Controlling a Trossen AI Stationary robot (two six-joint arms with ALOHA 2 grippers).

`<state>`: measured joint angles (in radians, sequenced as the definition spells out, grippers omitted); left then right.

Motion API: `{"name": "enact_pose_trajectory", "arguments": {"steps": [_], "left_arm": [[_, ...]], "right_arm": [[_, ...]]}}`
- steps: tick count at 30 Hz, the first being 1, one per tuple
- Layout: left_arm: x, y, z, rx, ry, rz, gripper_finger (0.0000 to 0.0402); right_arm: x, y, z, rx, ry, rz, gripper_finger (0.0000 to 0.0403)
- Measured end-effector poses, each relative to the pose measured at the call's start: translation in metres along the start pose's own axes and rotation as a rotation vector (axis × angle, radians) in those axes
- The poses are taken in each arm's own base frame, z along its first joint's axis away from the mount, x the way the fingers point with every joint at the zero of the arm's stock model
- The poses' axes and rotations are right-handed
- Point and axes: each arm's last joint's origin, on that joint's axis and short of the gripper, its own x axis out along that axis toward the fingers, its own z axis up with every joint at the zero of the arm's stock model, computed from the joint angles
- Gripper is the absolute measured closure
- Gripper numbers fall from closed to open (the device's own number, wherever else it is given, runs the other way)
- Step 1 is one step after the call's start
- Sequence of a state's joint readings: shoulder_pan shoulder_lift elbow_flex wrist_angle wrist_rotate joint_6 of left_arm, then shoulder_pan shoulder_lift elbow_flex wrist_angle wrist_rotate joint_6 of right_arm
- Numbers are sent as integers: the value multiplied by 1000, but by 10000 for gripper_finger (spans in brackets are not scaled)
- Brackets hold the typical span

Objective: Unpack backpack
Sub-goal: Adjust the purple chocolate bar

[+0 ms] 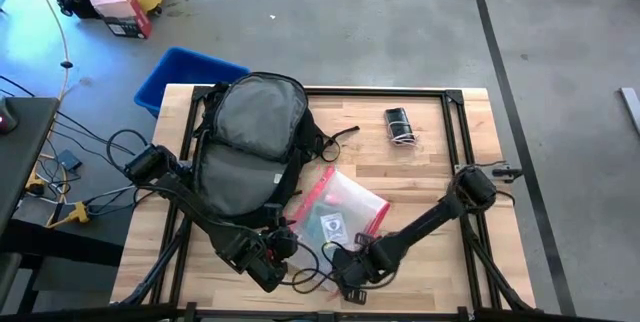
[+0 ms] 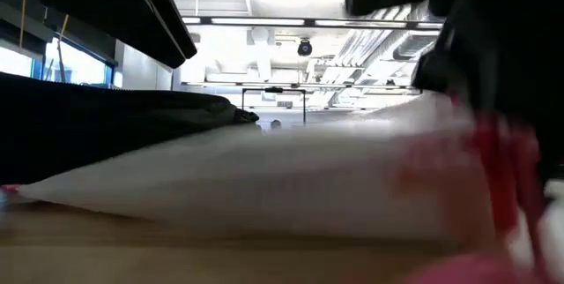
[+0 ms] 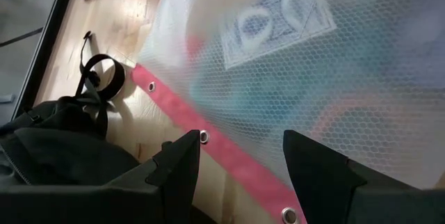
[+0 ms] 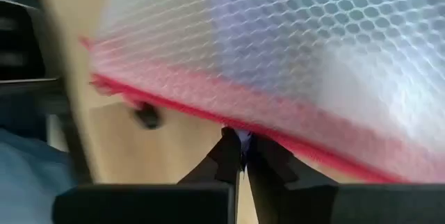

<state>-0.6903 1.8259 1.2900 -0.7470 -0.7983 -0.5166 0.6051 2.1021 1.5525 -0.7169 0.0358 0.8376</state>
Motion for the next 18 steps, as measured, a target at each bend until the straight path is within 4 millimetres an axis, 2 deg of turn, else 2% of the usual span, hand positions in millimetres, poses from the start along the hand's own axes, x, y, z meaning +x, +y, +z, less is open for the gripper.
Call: {"name": "enact_pose_trajectory", "arguments": {"steps": [3,9,14,18], "left_arm": [[0,0,-1,-2,4,3,213],[0,0,-1,-5,5,4,213],[0,0,-1,0,3,7,213],[0,0,-1,0,3,7,213]], "right_arm": [[-11,4,-1,9,-52,-4,402],[-16,3,1,18,-117,-46,403],[-16,-7,12,28,-260,-178,403],[-17,-17,23,-9,-298,-227,403]]}}
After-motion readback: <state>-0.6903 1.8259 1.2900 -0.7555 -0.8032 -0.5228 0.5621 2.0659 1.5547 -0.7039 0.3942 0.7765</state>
